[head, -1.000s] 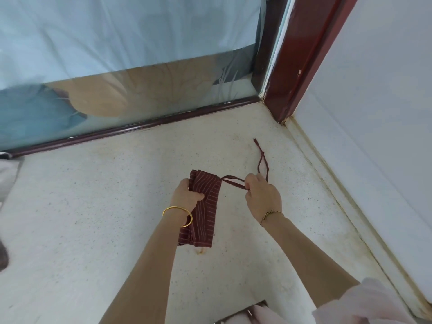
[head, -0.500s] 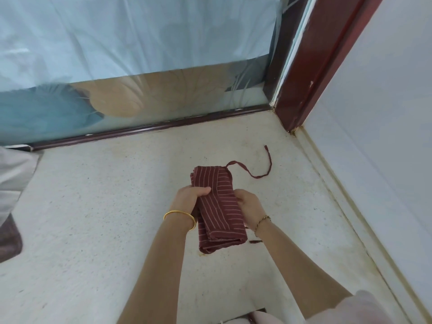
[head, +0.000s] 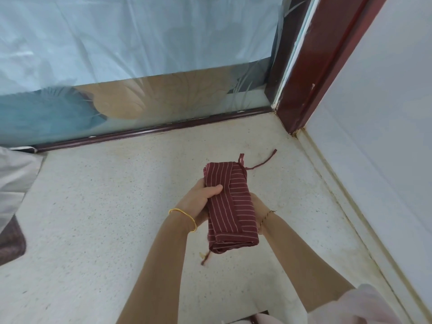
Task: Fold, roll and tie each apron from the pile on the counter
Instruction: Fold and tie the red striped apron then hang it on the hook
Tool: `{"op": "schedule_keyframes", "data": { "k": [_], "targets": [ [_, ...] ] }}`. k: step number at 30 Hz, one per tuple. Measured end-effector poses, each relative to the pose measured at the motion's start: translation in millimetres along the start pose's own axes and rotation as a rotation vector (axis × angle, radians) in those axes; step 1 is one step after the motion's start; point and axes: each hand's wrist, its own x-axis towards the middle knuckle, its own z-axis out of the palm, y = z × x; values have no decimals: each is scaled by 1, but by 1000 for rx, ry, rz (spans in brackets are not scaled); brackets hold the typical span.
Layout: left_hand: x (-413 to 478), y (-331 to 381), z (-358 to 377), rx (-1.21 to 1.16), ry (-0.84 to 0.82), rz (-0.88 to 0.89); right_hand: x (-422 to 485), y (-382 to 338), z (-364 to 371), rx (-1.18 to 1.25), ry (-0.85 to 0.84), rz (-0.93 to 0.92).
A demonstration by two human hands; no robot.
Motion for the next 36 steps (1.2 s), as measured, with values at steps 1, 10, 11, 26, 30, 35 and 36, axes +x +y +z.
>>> {"op": "schedule_keyframes", "data": {
  "k": [1, 10, 11, 26, 30, 35, 36],
  "targets": [
    [0, 0, 0, 6, 5, 3, -2, -2, 1, -16, -1, -11],
    [2, 4, -6, 119, 88, 47, 16, -42, -28, -803, 473, -535],
    [1, 5, -7, 128, 83, 44, 19, -47, -28, -931, 477, -653],
    [8, 6, -22, 91, 377, 158, 7, 2, -13, -1549, 256, -514],
    [13, -2, -19, 219, 492, 219, 2, 6, 1, -1642, 273, -592],
    [15, -6, -18, 339, 575, 231, -3, 9, 15, -1489, 276, -628],
    [14, -5, -17, 361, 585, 223, -5, 10, 18, -1441, 281, -641]
  ]
}}
